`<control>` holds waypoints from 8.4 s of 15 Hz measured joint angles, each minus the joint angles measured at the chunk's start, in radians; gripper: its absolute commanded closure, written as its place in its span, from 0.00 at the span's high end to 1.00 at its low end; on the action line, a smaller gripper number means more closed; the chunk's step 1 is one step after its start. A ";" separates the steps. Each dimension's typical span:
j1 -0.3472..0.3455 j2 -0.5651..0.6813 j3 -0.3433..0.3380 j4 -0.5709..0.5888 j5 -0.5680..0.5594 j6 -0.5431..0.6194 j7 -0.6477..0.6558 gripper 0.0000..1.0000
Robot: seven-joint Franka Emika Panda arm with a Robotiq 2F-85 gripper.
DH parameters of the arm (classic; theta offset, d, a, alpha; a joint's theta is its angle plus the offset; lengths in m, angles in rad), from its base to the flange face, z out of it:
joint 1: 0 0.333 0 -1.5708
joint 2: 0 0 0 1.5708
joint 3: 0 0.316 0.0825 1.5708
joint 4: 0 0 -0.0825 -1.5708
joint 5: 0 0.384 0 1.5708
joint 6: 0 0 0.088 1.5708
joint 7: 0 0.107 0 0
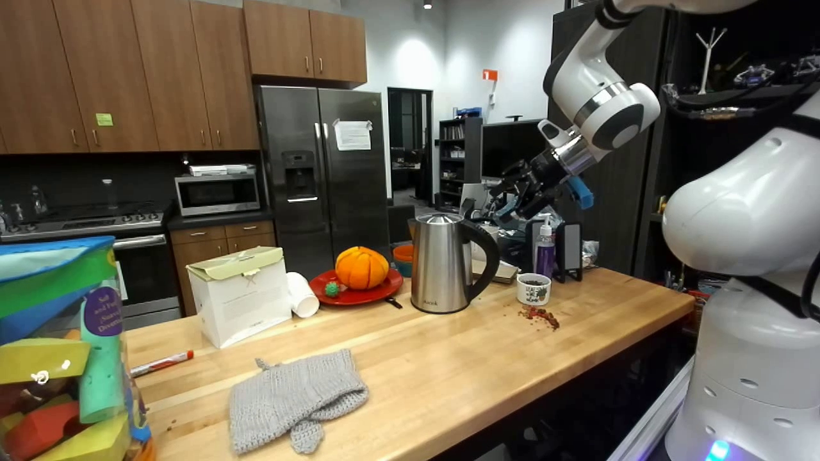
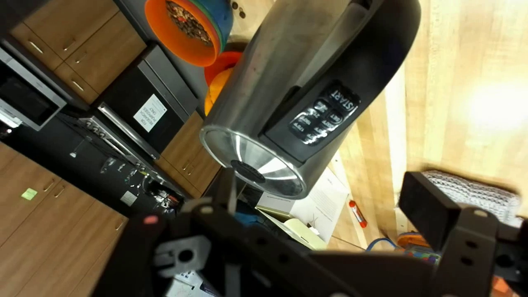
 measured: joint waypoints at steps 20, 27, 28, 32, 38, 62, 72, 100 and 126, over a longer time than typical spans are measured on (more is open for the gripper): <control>0.387 -0.207 -0.192 0.015 -0.231 0.459 -0.002 1.00; 0.611 -0.137 -0.358 0.002 -0.497 0.493 0.000 1.00; 0.629 -0.120 -0.384 0.001 -0.539 0.493 0.000 1.00; 0.648 -0.051 -0.462 -0.001 -0.687 0.493 0.000 1.00; 0.712 0.011 -0.557 -0.001 -0.758 0.541 -0.001 1.00; 1.195 0.030 -1.004 0.003 -0.758 0.746 -0.001 1.00; 1.243 0.030 -1.038 0.005 -0.759 0.802 -0.001 1.00; 1.261 0.028 -1.038 0.016 -0.789 0.858 -0.002 1.00; 0.897 -0.125 -0.732 0.016 -0.903 0.587 -0.003 1.00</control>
